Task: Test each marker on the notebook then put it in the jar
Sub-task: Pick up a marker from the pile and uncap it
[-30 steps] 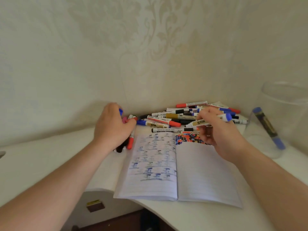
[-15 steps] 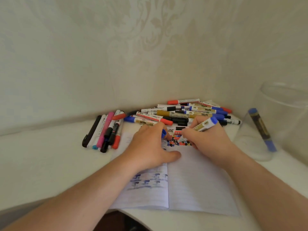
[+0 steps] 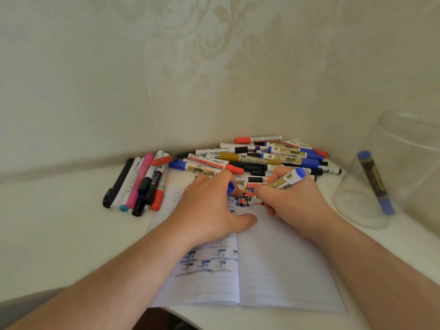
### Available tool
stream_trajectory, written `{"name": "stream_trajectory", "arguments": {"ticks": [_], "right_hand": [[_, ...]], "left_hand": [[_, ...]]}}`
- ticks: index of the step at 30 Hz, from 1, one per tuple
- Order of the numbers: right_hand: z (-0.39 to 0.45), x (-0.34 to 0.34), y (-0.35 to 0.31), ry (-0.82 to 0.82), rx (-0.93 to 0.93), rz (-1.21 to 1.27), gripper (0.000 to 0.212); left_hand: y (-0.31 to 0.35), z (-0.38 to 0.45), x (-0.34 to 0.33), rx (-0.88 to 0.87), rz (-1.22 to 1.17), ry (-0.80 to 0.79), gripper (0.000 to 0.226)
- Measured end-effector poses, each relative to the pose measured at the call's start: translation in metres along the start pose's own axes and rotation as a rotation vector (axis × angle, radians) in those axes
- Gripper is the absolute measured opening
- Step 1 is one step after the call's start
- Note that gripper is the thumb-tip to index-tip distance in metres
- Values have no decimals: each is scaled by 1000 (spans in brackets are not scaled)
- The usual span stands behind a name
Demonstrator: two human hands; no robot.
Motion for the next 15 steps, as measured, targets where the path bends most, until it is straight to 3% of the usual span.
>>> {"name": "stream_trajectory", "arguments": {"ticks": [15], "right_hand": [[1, -2, 0, 26, 34, -78, 21]], "left_hand": [[-2, -2, -2, 16, -8, -11, 58]]}}
Point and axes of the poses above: each hand's wrist, its own z-axis towards the middle knuckle, its own x-axis out of the back of the hand, y = z × x, the point moved 7 cm from there along z, towards the middle knuckle, and after that the axes turned 11 degrees about -x, right-handed, at the moved point
